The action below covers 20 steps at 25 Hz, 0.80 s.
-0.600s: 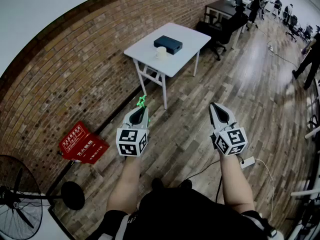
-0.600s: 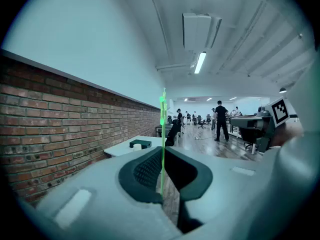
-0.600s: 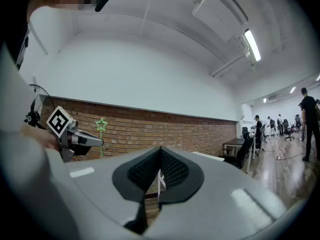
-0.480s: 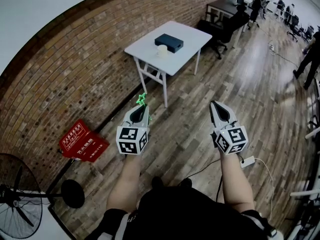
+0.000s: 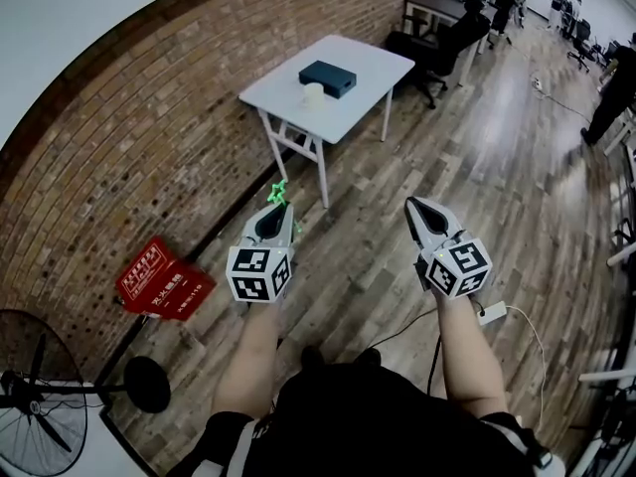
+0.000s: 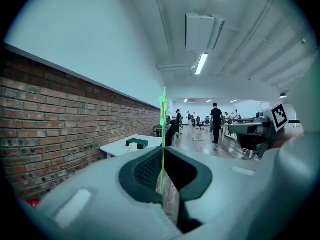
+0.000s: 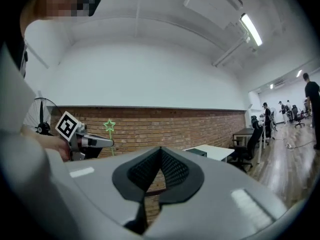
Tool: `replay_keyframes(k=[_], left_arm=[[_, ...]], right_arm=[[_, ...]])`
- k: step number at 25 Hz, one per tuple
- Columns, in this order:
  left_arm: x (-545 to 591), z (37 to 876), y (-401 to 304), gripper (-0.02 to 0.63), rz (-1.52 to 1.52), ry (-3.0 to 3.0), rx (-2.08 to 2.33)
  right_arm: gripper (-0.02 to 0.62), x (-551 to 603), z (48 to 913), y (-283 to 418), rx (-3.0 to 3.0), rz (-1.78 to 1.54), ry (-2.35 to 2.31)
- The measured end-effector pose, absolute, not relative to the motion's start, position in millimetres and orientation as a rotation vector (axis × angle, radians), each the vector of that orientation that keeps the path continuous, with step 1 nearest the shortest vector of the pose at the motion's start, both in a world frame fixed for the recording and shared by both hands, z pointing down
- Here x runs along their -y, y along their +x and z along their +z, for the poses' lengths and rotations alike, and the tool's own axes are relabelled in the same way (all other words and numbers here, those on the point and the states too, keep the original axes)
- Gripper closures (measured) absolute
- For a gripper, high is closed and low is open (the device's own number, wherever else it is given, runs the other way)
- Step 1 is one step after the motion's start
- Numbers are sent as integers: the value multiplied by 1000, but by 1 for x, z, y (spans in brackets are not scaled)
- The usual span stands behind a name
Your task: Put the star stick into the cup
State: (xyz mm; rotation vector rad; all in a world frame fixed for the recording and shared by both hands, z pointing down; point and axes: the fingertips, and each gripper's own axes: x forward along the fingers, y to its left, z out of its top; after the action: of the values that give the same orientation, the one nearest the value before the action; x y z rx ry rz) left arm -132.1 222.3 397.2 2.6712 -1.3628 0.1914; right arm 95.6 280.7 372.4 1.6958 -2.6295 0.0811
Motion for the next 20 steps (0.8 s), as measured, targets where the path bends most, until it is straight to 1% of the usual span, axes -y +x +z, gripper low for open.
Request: replay_keyframes(k=[4,13,20], left_arm=[[-225,398,-116,589,200,2675,1346],[-234,398,-73,589,209,2674,1373],[-243,404,-33,589,204,2669,1355]], right_arm=[[595,-284,378,106,2621,107,1704],[595,-289,389,165,2617,175,1740],[595,-299,399,197,2634,231,1702]])
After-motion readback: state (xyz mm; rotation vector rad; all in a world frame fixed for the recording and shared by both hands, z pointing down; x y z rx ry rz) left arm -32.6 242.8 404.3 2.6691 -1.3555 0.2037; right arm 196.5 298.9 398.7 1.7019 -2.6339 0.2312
